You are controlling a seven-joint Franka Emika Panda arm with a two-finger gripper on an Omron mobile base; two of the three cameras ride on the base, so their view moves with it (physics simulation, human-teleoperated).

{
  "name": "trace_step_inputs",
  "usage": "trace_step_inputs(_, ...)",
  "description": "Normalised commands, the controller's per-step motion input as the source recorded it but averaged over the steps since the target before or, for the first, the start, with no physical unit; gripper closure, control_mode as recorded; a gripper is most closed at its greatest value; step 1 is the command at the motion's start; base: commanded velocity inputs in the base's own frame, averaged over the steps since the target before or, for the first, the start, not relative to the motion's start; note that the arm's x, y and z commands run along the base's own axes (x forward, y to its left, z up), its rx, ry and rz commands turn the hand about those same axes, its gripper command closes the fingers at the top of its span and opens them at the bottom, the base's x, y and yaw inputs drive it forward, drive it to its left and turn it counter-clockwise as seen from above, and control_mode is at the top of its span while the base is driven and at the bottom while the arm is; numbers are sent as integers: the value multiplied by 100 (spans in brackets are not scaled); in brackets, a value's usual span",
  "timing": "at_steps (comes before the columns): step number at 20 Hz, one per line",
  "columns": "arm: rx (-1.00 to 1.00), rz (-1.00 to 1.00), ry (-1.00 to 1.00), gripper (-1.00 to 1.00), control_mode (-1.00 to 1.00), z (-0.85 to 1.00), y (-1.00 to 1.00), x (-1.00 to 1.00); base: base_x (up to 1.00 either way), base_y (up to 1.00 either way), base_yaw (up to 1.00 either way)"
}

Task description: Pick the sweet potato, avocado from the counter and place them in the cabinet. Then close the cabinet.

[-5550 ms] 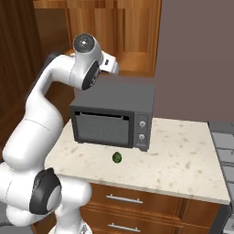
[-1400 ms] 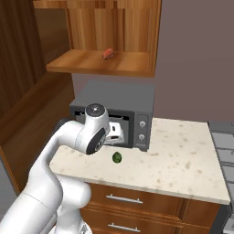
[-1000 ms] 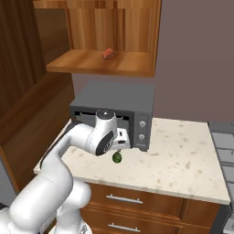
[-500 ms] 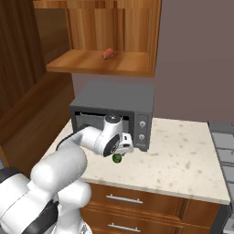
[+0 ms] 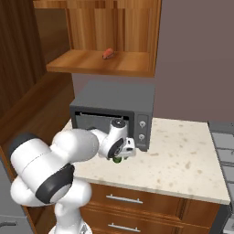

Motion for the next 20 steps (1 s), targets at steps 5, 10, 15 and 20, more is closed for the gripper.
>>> trace_step_inputs(5,1,0,0,100,-100,-43,0,33,0,0,0)
trace_step_inputs(10,0,0,0,100,-100,-19,-3,-18,0,0,0)
trace_step_inputs(15,0,0,0,100,-100,67,-4,-68,0,0,0)
trace_step_inputs(20,5,0,0,100,-100,100,0,-37,0,0,0)
